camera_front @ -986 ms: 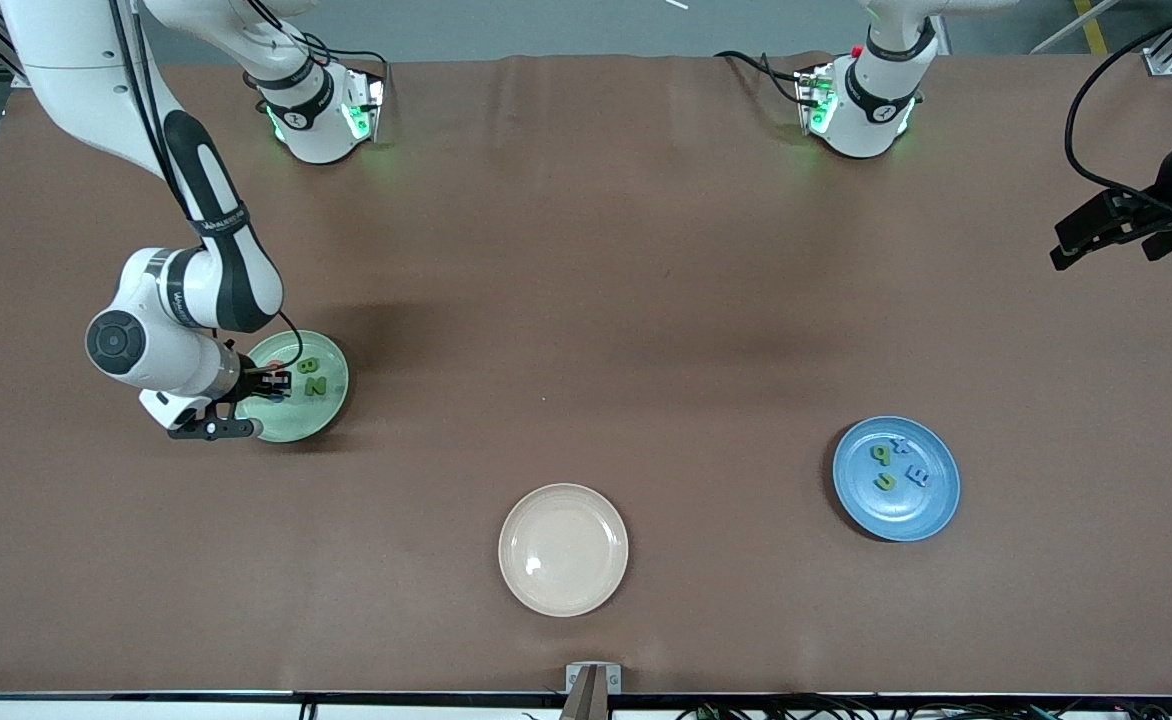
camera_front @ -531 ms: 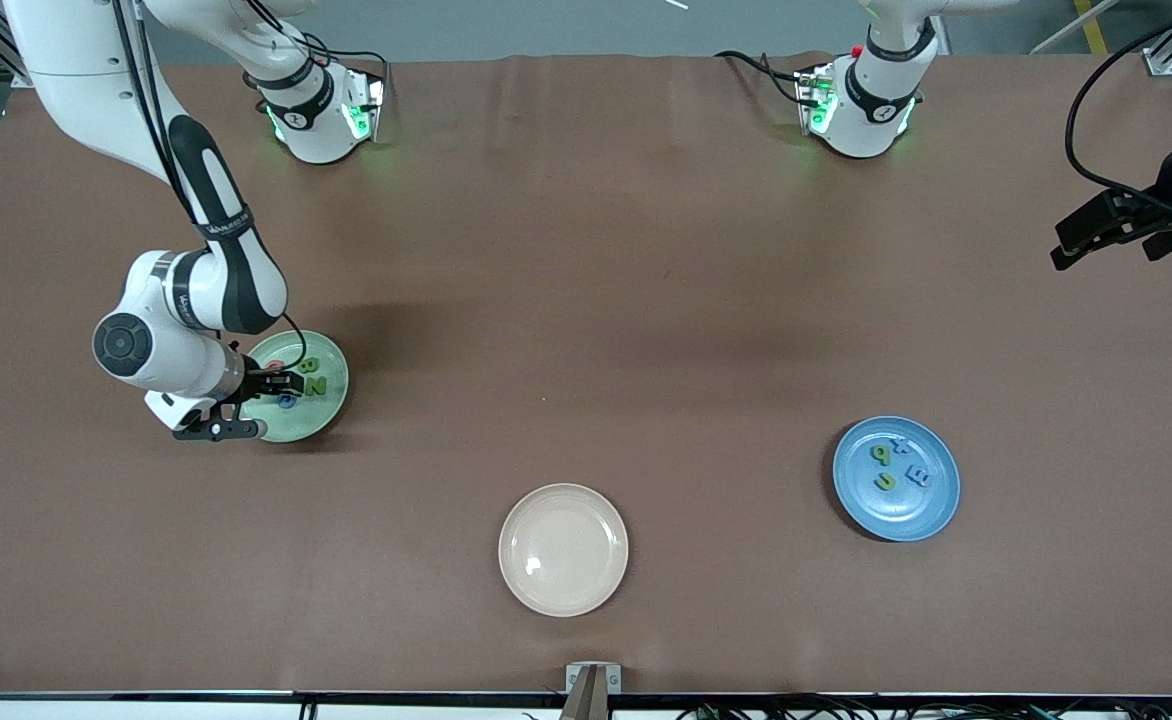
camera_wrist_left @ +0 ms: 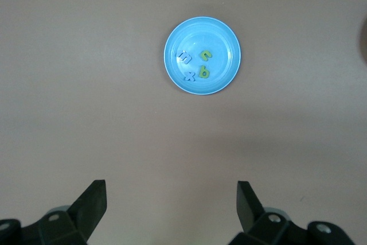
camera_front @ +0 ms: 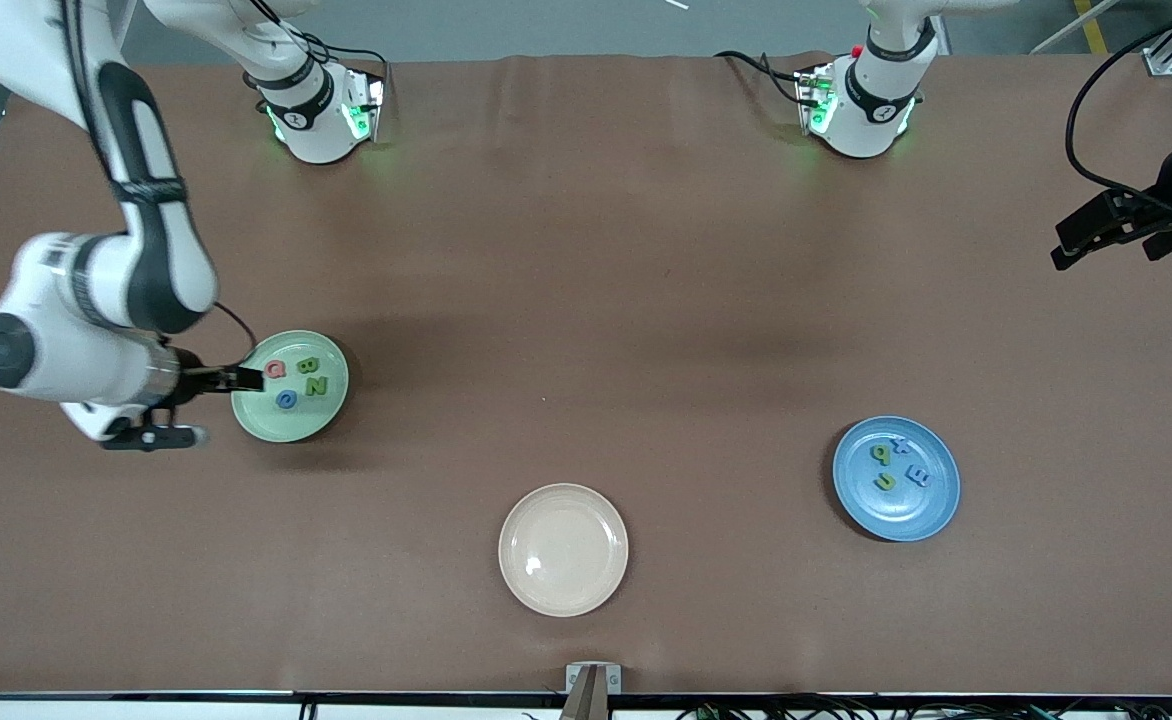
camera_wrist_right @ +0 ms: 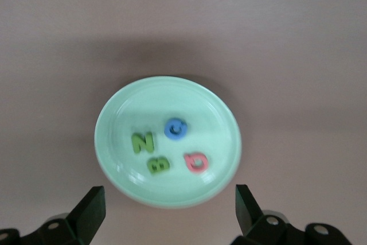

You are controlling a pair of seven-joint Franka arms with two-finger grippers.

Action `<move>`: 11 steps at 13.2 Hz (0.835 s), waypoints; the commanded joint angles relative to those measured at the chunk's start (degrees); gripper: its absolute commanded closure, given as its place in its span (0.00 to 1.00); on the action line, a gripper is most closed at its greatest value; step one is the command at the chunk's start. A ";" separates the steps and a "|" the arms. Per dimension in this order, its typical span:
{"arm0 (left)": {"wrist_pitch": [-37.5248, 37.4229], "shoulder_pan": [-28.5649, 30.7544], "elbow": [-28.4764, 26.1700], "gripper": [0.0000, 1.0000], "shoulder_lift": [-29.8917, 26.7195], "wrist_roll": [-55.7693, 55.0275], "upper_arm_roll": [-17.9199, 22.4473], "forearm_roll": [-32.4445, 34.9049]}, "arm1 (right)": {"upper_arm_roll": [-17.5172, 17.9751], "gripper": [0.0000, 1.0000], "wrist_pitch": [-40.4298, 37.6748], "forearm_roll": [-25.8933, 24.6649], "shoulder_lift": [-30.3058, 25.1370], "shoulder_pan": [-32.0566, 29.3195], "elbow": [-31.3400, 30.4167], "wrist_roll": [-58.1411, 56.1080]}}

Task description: Sort upper and lower case letters into plates

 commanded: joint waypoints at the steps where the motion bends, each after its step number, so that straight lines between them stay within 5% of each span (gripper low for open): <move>1: -0.34 0.32 -0.86 0.00 -1.17 1.08 0.00 -0.70 | -1.71 0.00 -12.76 -2.20 -0.44 -1.10 11.76 -0.06; 4: -0.95 0.32 -0.77 0.00 -1.26 1.08 0.00 -0.79 | -1.81 0.00 -21.41 -4.93 0.00 -1.36 22.08 0.21; 11: -2.01 0.41 -0.68 0.00 -1.61 1.08 0.00 -0.70 | -1.72 0.00 -21.60 -2.67 0.18 -2.33 26.14 1.26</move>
